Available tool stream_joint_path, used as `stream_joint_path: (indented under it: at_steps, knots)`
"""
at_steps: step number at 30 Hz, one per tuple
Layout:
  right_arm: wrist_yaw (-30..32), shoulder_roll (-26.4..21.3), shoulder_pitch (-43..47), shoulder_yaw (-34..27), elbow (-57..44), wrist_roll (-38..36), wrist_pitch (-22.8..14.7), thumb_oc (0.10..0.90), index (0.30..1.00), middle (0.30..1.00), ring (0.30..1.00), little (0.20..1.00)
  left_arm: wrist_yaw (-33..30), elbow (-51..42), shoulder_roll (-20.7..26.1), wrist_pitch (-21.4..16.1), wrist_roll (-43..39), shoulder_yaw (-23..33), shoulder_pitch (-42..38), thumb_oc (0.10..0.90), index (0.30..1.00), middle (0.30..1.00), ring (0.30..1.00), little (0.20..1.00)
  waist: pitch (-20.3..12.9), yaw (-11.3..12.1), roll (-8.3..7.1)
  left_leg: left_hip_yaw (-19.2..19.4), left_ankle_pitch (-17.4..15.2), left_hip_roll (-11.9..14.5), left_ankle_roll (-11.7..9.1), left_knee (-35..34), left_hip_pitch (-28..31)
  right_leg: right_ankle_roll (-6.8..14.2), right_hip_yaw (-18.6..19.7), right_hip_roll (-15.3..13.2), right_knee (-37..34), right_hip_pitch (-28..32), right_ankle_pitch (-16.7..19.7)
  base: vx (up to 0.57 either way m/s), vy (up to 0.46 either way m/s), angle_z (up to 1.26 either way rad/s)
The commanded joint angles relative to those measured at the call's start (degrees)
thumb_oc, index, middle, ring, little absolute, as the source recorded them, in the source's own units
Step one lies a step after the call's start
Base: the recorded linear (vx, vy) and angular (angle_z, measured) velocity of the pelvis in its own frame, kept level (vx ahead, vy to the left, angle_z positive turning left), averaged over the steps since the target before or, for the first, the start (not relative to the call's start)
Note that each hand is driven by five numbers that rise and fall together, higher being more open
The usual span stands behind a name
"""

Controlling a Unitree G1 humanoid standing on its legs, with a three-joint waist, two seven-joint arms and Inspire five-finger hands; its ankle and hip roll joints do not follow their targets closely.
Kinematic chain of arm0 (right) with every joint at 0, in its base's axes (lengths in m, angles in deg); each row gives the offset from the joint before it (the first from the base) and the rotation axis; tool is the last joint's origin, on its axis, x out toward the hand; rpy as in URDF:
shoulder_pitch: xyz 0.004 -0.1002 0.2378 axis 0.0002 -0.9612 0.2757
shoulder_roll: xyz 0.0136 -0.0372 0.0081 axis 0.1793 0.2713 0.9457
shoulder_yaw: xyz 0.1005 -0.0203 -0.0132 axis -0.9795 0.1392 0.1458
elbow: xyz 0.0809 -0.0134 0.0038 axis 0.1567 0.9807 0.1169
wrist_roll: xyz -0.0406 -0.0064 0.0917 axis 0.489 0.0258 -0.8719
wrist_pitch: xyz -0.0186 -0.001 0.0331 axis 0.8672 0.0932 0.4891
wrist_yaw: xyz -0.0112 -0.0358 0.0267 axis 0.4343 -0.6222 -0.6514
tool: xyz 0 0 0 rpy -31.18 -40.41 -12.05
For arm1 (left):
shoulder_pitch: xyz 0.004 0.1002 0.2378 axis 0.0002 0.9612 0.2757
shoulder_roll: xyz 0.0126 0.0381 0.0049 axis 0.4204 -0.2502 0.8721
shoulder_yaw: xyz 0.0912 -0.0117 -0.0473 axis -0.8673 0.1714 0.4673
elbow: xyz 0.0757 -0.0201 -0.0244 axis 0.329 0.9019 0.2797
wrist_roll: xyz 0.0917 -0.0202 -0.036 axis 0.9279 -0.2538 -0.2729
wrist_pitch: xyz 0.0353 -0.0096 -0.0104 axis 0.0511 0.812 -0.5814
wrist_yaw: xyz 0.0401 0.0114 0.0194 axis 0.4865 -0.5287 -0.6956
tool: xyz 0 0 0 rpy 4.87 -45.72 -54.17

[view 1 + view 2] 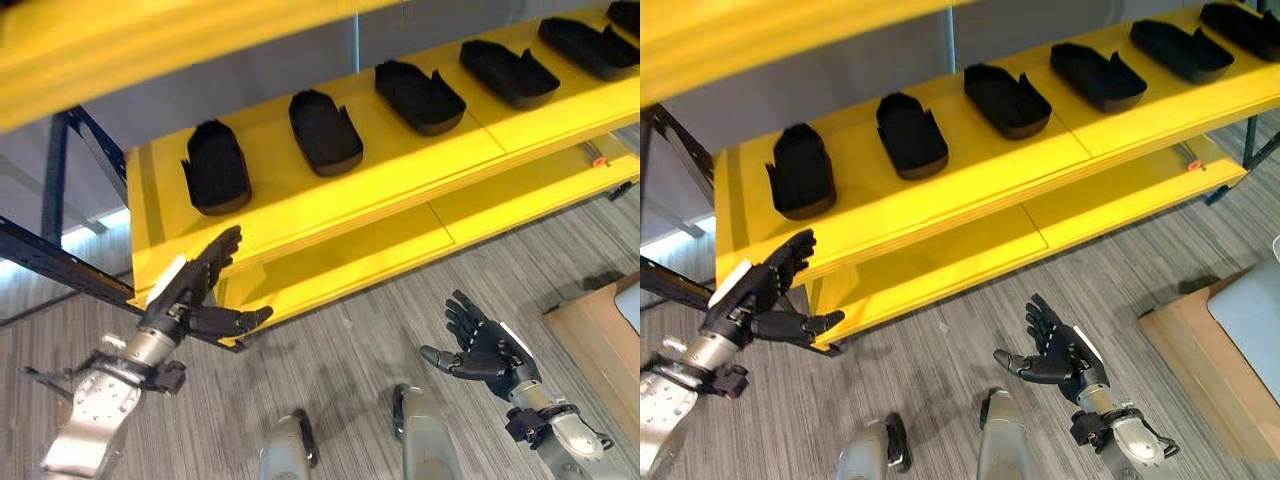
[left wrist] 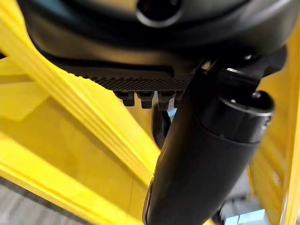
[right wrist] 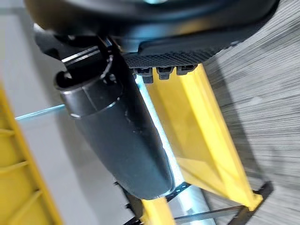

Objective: Move parts from the plastic box to the shelf.

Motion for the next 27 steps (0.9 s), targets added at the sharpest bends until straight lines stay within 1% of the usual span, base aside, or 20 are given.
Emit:
stream_joint_path:
  at_steps: [1,3,4,5,6,7,11,12,14,16,17,18,19,20,21,22,23,24,25,27]
  knots:
    - [0.8,0.1,1.8,-2.1,-3.1,0.7,-6.7,0.9,1.0,1.0,1.0,1.0,0.6,0.1,-2.3,-5.2,-5.4,1.1,-1.0,0.9,1.0,1.0,1.0,1.0,-5.9,-0.9,-0.79,-2.5,6.5,1.7,0.6,-8.9,2.9,4.7,2.3,-1.2,-9.7,7.4,1.7,0.07,-0.069,0.03]
    - [1.0,0.5,1.8,-2.0,-2.0,1.1,-6.8,0.9,1.0,1.0,1.0,1.0,0.6,1.3,-5.7,-5.0,-7.1,0.7,0.6,0.9,1.0,1.0,1.0,1.0,-7.4,-0.9,-0.65,-2.2,7.8,2.1,0.5,-12.0,5.7,4.7,1.7,-0.7,-11.7,9.5,1.9,0.05,-0.058,0.0]
    - [1.0,0.5,1.8,-2.0,-2.0,1.1,-6.8,0.9,1.0,1.0,1.0,1.0,0.6,1.3,-5.7,-5.0,-7.1,0.7,0.6,0.9,1.0,1.0,1.0,1.0,-7.4,-0.9,-0.64,-2.2,7.8,2.1,0.5,-12.0,5.7,4.7,1.7,-0.6,-11.8,9.5,1.9,0.04,-0.079,-0.02]
    - [1.3,0.9,1.4,-2.3,-1.2,1.7,-7.1,0.9,1.0,1.0,1.0,1.0,1.1,1.8,-8.4,-4.9,-7.5,0.5,2.3,0.9,1.0,1.0,1.0,1.0,-8.5,-0.8,-0.52,-1.8,8.4,2.8,0.4,-14.4,8.2,4.6,1.6,0.1,-12.7,11.2,1.4,0.04,-0.086,-0.02]
    - [1.3,0.8,1.2,-2.2,-0.5,2.2,-7.1,0.9,1.0,1.0,1.0,1.0,1.6,2.2,-9.6,-4.7,-7.8,0.2,3.5,0.9,1.0,1.0,1.0,1.0,-9.2,-0.7,-0.43,-1.6,8.9,3.2,0.4,-15.9,9.7,4.5,1.5,0.6,-13.2,12.2,1.0,0.04,-0.087,-0.02]
    - [1.3,0.8,1.3,-2.2,-0.5,2.2,-7.1,0.9,1.0,1.0,1.0,1.0,1.6,2.2,-9.6,-4.7,-7.8,0.3,3.5,0.9,1.0,1.0,1.0,1.0,-9.3,-0.7,-0.36,-1.6,9.2,3.3,0.4,-16.2,9.6,4.4,1.5,0.7,-13.5,12.1,1.3,0.03,-0.063,-0.03]
    - [1.0,1.0,0.4,-2.0,0.8,2.7,-7.0,0.9,1.0,1.0,1.0,1.0,2.3,3.2,-12.9,-4.1,-9.1,-0.3,6.4,0.9,1.0,1.0,1.0,1.0,-11.2,-0.2,-0.24,-1.7,10.9,4.7,0.2,-19.6,12.9,3.6,1.0,2.3,-13.2,13.9,-0.3,0.03,-0.117,-0.09]
    - [0.6,0.9,-0.4,-1.9,1.6,3.0,-6.8,0.9,1.0,1.0,1.0,1.0,3.2,3.2,-14.7,-3.7,-10.4,-0.7,7.8,0.9,1.0,1.0,1.0,1.0,-12.1,-0.1,-0.25,-2.0,12.6,6.1,-0.2,-21.2,13.7,2.6,0.6,3.8,-13.5,15.1,-1.7,-0.03,-0.199,-0.01]
    - [0.1,0.6,-1.1,-2.1,1.4,3.0,-7.0,0.9,1.0,1.0,1.0,1.0,4.2,3.5,-16.2,-3.6,-11.1,-1.1,9.2,0.9,1.0,1.0,1.0,1.0,-12.9,0.4,0.06,-2.6,15.8,7.9,-1.0,-21.7,13.1,1.2,-0.5,6.1,-15.2,16.0,-2.1,-0.05,-0.238,0.08]
    - [-0.1,0.6,-1.3,-2.0,1.8,2.6,-7.2,0.9,1.0,1.0,1.0,1.0,4.6,3.8,-16.8,-3.7,-11.2,-1.3,9.9,0.9,1.0,1.0,1.0,1.0,-12.8,1.3,0.21,-4.3,21.4,8.1,-1.8,-21.1,12.2,0.4,-1.5,7.6,-17.6,17.5,-2.0,-0.08,-0.201,0.01]
    - [0.1,0.2,-2.0,-2.8,2.0,2.9,-7.6,0.9,1.0,1.0,1.0,1.0,5.1,4.8,-17.9,-3.6,-12.3,-1.4,10.5,0.9,1.0,1.0,1.0,1.0,-12.8,1.5,-0.6,-4.8,22.7,7.2,-1.5,-20.0,10.7,-0.5,-2.1,8.3,-21.6,19.5,-0.7,-0.09,-0.208,0.11]
    - [0.2,0.1,-2.4,-3.3,2.3,2.7,-7.8,0.9,1.0,1.0,1.0,1.0,5.2,4.9,-18.3,-3.8,-12.4,-1.3,11.0,0.9,1.0,1.0,1.0,1.0,-12.9,1.6,-1.06,-4.5,22.2,6.6,-1.3,-19.0,10.1,-0.6,-2.3,8.4,-23.8,20.5,0.1,-0.05,-0.16,0.23]
    - [0.2,0.1,-2.5,-3.3,2.3,2.7,-7.8,0.9,1.0,1.0,1.0,1.0,5.2,4.9,-18.3,-3.8,-12.4,-1.3,11.1,0.9,1.0,1.0,1.0,1.0,-12.9,1.6,-1.05,-4.5,22.2,6.6,-1.3,-18.8,10.1,-0.5,-2.4,8.4,-24.0,20.7,0.2,-0.03,-0.098,0.27]
    - [0.4,0.2,-2.6,-3.5,3.0,2.7,-7.9,0.9,1.0,1.0,1.0,1.0,5.4,5.2,-18.7,-3.8,-12.6,-1.5,11.2,0.9,1.0,1.0,1.0,1.0,-12.9,1.7,-1.51,-3.8,21.0,5.5,-1.0,-17.0,9.8,-0.5,-2.6,8.3,-26.0,21.9,1.0,-0.05,-0.101,0.26]
    - [0.7,0.5,-2.3,-3.3,4.2,3.2,-8.0,0.9,1.0,1.0,1.0,1.0,5.4,5.5,-19.2,-4.0,-12.4,-1.7,11.1,0.9,1.0,1.0,1.0,1.0,-12.8,2.2,-1.99,-5.1,17.4,1.6,-0.1,-14.9,9.8,-0.3,-2.6,8.2,-29.0,23.2,2.4,-0.06,-0.124,0.2]
    - [0.7,0.7,-2.2,-3.3,4.7,3.3,-8.0,0.9,1.0,1.0,1.0,1.0,5.4,5.8,-19.6,-4.0,-12.6,-1.8,11.0,0.9,1.0,1.0,1.0,1.0,-13.0,2.3,-2.43,-5.5,14.0,-1.0,0.9,-14.3,9.7,-0.1,-2.8,7.9,-30.3,23.7,3.3,-0.05,-0.073,0.14]
    - [0.7,0.7,-2.2,-3.3,4.7,3.3,-8.1,0.9,1.0,1.0,1.0,1.0,5.4,5.8,-19.6,-4.0,-12.6,-1.7,11.0,0.9,1.0,1.0,1.0,1.0,-13.1,2.2,-2.46,-5.6,14.1,-1.1,0.9,-14.4,9.5,-0.1,-2.8,7.9,-30.4,23.6,3.4,-0.02,-0.031,0.02]
    - [0.8,1.1,-2.1,-3.0,5.7,3.6,-8.0,0.9,1.0,1.0,1.0,1.0,5.5,6.4,-20.0,-4.0,-13.0,-2.0,10.6,0.9,1.0,1.0,1.0,1.0,-13.2,2.3,-2.83,-5.8,11.2,-3.2,1.8,-14.3,9.8,0.2,-3.1,7.6,-31.2,23.9,4.0,0.0,0.007,0.14]
    - [0.8,1.9,-2.2,-2.8,6.6,4.1,-7.8,0.9,1.0,1.0,1.0,1.0,5.7,7.3,-20.6,-3.8,-13.1,-2.4,10.5,0.9,1.0,1.0,1.0,1.0,-14.1,1.8,-2.82,-4.7,9.1,-4.7,2.8,-15.8,11.4,0.6,-3.7,7.8,-32.4,24.5,4.8,0.01,0.037,0.21]
    - [1.1,2.3,-2.3,-2.7,7.2,4.7,-7.7,0.9,1.0,1.0,1.0,1.0,5.4,8.1,-21.0,-3.9,-12.7,-2.9,10.4,0.9,1.0,1.0,1.0,1.0,-14.4,1.7,-2.49,-5.0,9.0,-5.5,3.1,-18.1,12.5,0.9,-3.8,7.8,-32.5,24.2,5.3,0.02,0.079,0.18]
